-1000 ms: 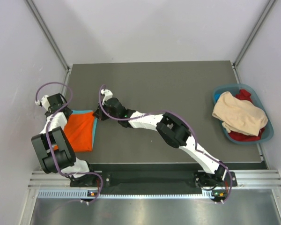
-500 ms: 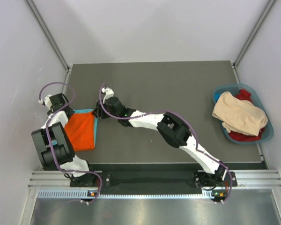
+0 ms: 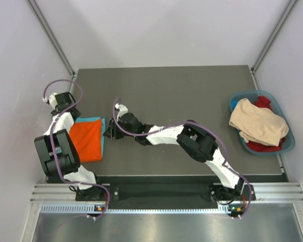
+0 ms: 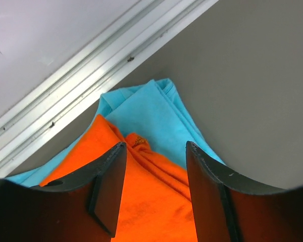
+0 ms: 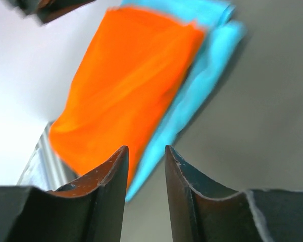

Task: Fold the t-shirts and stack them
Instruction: Neatly place the folded tshirt to the corner

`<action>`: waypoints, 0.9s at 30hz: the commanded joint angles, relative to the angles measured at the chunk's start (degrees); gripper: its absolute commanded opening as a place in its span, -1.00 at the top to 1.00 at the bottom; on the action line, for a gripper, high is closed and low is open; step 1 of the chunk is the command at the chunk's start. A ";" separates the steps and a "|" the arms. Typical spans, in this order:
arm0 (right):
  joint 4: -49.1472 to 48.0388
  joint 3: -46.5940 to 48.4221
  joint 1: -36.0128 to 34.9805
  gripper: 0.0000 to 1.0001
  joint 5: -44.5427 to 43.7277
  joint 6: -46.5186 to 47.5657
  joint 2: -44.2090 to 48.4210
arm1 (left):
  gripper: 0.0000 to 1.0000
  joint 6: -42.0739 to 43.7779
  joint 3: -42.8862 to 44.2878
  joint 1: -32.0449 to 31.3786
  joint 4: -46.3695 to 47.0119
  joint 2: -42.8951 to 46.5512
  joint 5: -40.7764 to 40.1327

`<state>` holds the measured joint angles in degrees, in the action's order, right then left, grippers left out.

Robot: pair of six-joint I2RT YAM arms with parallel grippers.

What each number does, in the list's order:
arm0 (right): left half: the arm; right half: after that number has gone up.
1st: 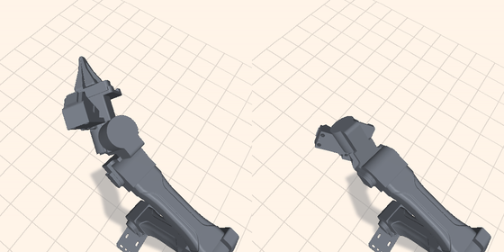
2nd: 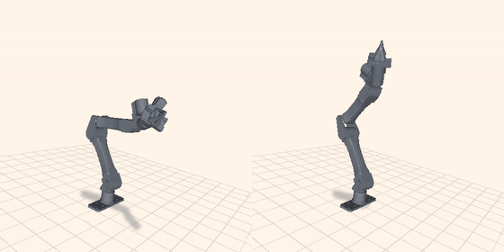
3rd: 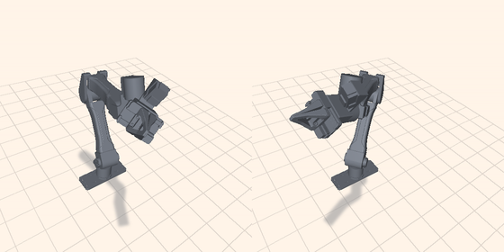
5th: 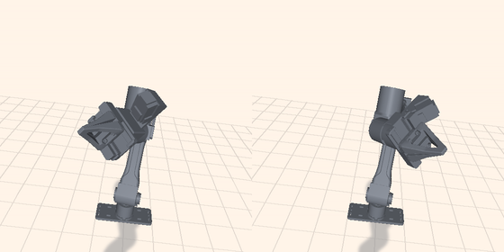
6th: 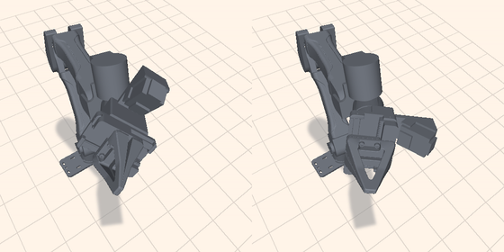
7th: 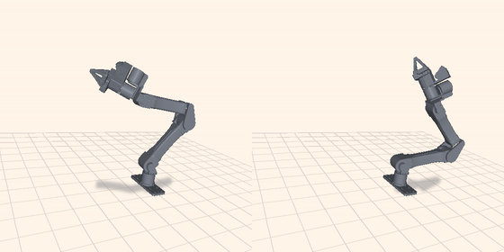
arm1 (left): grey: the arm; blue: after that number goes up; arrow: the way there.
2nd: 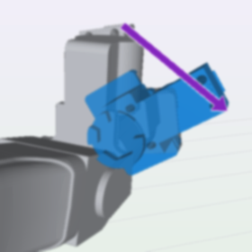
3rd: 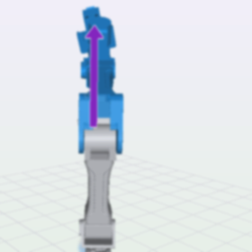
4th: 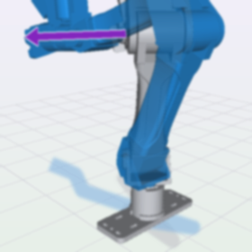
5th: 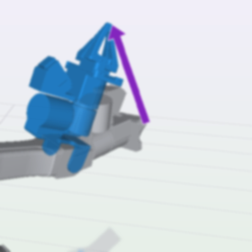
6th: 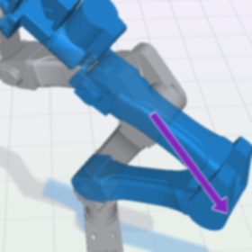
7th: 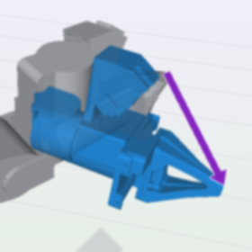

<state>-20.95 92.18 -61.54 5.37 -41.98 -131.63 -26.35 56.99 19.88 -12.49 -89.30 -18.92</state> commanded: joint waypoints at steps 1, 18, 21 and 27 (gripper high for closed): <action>-4.45 -1.83 -3.23 0.27 1.84 -4.24 3.40 | -0.10 -1.42 -1.44 -0.19 0.80 -2.02 0.63; 1.26 -0.52 -9.04 0.14 -1.32 -8.82 0.15 | -0.08 -1.34 -1.18 -0.10 3.35 -9.05 -0.24; 3.81 1.51 -9.39 0.10 -1.76 -8.65 -0.82 | -0.08 -1.16 -1.18 -0.28 3.35 -9.49 -0.42; 3.46 3.00 -9.65 0.12 -1.24 -9.09 -2.92 | -0.08 -0.90 -1.01 -0.54 3.18 -10.72 -1.21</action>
<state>-17.12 92.58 -70.24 4.62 -50.81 -133.10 -27.27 55.66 19.70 -10.33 -98.19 -20.47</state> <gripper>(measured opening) 0.447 0.541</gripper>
